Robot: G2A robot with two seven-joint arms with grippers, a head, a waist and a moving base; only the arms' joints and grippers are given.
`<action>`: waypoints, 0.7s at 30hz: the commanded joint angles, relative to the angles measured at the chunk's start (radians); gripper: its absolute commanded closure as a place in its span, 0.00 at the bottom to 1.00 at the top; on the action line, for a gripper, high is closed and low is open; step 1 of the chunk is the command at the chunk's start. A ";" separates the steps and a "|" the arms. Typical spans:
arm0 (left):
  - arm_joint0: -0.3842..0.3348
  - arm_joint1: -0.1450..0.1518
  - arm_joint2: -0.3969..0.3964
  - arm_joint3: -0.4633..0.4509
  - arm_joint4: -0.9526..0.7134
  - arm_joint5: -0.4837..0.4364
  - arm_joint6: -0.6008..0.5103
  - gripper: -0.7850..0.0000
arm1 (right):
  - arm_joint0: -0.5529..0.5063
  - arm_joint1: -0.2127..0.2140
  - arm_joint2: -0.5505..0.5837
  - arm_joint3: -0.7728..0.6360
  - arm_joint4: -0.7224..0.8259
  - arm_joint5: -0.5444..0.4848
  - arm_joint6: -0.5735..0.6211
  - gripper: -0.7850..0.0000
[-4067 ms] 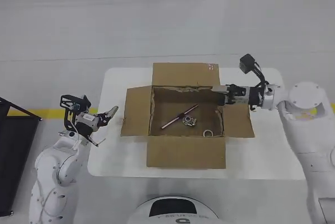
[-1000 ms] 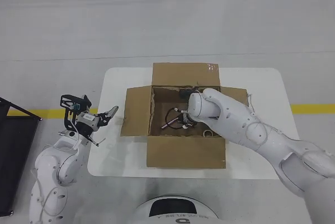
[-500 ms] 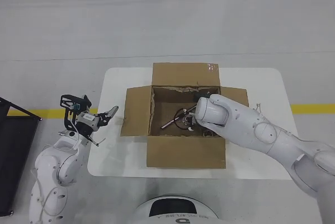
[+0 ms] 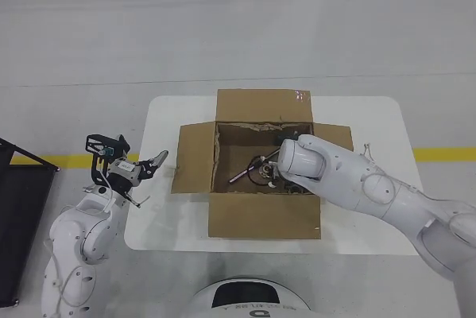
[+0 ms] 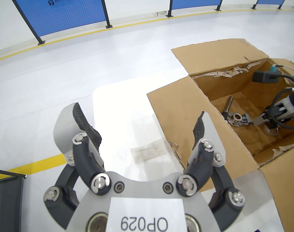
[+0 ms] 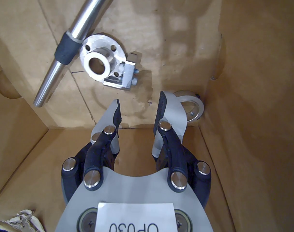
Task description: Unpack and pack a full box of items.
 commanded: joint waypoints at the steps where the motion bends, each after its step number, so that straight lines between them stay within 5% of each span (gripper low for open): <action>1: 0.000 0.000 0.000 0.000 0.000 0.000 0.000 0.00 | 0.006 0.000 0.000 -0.002 0.002 0.000 0.000 0.59; 21: 0.000 0.000 0.000 0.000 0.000 0.000 0.000 0.00 | 0.018 -0.093 0.000 0.157 0.051 0.000 0.000 0.67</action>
